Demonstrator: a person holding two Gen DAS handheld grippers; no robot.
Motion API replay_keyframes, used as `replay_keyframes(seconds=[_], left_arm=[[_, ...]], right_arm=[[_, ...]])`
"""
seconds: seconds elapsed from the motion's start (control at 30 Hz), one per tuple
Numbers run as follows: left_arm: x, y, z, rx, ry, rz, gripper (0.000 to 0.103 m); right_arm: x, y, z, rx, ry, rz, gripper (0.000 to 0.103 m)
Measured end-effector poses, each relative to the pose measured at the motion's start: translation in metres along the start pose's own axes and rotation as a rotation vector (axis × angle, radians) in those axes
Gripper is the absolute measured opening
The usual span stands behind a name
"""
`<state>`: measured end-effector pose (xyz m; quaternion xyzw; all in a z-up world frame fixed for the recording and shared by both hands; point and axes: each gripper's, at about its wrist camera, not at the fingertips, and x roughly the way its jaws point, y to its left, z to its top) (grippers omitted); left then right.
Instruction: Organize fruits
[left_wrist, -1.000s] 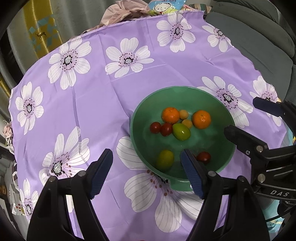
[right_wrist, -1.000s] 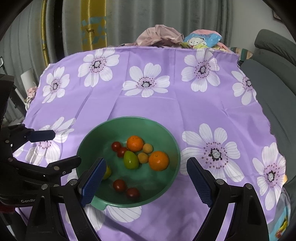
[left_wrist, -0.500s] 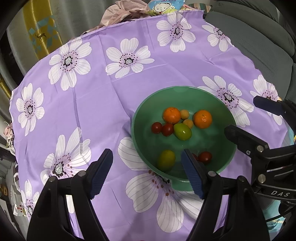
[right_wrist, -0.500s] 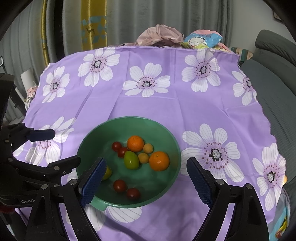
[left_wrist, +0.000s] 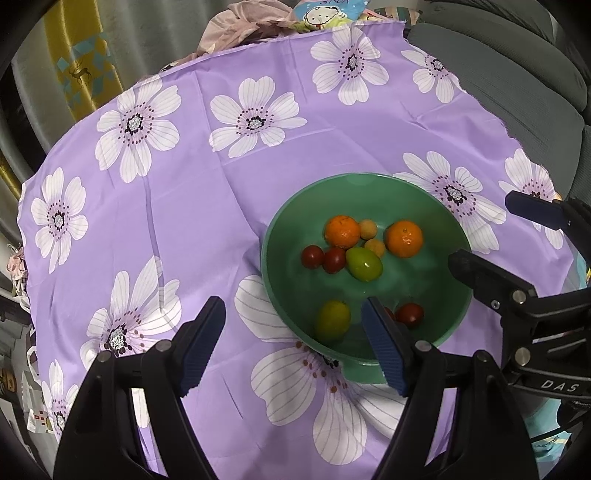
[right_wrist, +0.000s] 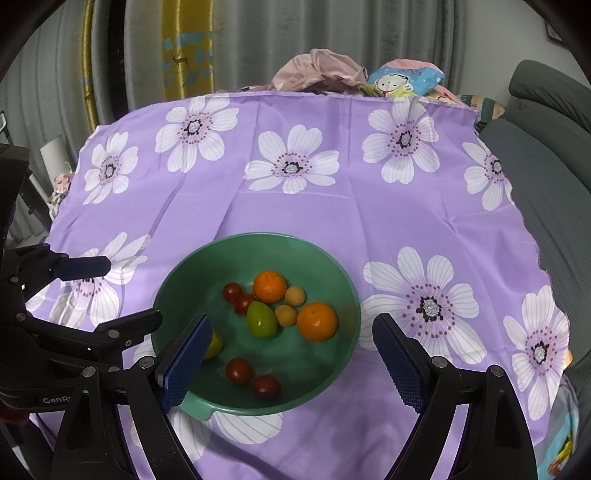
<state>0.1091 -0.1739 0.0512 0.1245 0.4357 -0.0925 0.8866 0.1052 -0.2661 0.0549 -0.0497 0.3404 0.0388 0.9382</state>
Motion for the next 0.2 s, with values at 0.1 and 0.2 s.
replay_keyframes(seconds=[0.1,0.2], left_arm=[[0.0001,-0.0017,0.0010,0.002,-0.001,0.002,0.077],[0.0000,-0.0041,0.0023,0.005,-0.004,0.002,0.077]], right_arm=[[-0.0003,-0.0004,0.0002,0.001,0.000,-0.001,0.088],[0.0040,-0.0010,0.0014,0.003,0.000,0.000,0.088]])
